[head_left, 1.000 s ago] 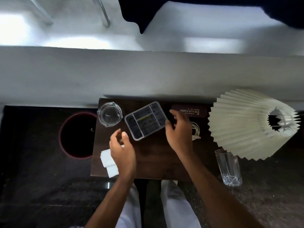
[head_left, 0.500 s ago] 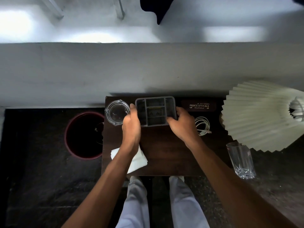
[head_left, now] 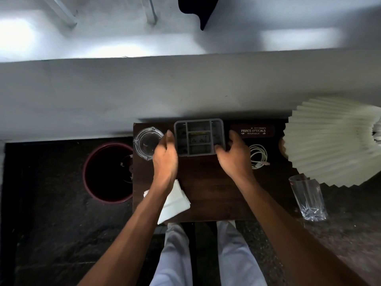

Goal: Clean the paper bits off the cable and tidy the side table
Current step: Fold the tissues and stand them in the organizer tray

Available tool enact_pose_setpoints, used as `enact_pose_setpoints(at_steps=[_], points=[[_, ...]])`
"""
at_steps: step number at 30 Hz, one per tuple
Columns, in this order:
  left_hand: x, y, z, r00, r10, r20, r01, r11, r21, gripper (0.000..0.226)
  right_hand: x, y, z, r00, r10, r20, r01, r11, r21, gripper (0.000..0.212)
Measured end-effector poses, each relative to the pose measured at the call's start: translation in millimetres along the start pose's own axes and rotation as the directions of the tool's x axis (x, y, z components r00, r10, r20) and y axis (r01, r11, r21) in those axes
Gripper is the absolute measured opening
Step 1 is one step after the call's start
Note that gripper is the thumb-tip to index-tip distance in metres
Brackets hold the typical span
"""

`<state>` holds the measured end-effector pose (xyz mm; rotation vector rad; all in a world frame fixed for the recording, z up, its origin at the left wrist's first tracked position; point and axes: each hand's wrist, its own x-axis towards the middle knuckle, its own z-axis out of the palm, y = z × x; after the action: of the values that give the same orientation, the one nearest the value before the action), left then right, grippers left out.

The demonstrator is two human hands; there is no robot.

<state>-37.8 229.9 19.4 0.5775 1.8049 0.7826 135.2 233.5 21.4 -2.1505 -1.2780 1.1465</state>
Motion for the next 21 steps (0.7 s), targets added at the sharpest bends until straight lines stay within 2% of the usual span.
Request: enact_pose_setpoints(at_steps=[2,3,5,7,8,10,13,17,21], points=[[-10.7,-5.5,-7.1,0.989,0.052,-0.138,-0.057,0.998,-0.036,0.032,-17.3,-0.1,3.9,0.973,-0.14,-0.184,0.112,0.981,-0.158,0.051],[-18.2,-10.8,-12.4,0.975,0.09,-0.202,-0.091,0.996,0.002,0.024,-29.2,-0.8,8.0,0.948,-0.213,-0.237,0.165,0.964,-0.208,0.046],[-33.8,-26.5,-24.3,0.948,0.153,-0.277,-0.131,0.987,0.098,0.021,-53.1,0.4,19.6,0.921,-0.306,-0.242,0.256,0.942,-0.218,0.031],[-42.5,-50.4,-38.6,0.936,0.164,-0.311,-0.109,0.976,0.186,0.018,-73.0,7.3,35.9,0.931,-0.327,-0.16,0.303,0.939,-0.161,0.018],[-43.8,-64.2,-46.0,0.936,0.156,-0.315,-0.081,0.967,0.24,0.015,-81.0,12.0,44.4,0.953,-0.289,-0.088,0.278,0.954,-0.114,0.014],[-44.7,-88.7,-60.0,0.946,0.1,-0.308,0.002,0.949,0.314,0.014,-92.6,21.8,60.2,0.987,-0.134,0.092,0.138,0.99,-0.033,0.016],[-44.9,-114.9,-78.5,0.966,0.029,-0.257,0.074,0.921,0.383,0.027,-102.6,35.6,82.1,0.961,0.054,0.27,-0.03,0.995,-0.093,0.029],[-42.4,-128.0,-87.8,0.983,0.041,-0.179,0.045,0.893,0.449,0.032,-107.2,42.5,101.7,0.948,0.119,0.295,-0.077,0.986,-0.151,0.037],[-40.2,-132.7,-88.3,0.988,0.087,-0.125,-0.016,0.876,0.483,0.019,-110.1,43.1,112.9,0.952,0.162,0.259,-0.132,0.983,-0.127,0.04]])
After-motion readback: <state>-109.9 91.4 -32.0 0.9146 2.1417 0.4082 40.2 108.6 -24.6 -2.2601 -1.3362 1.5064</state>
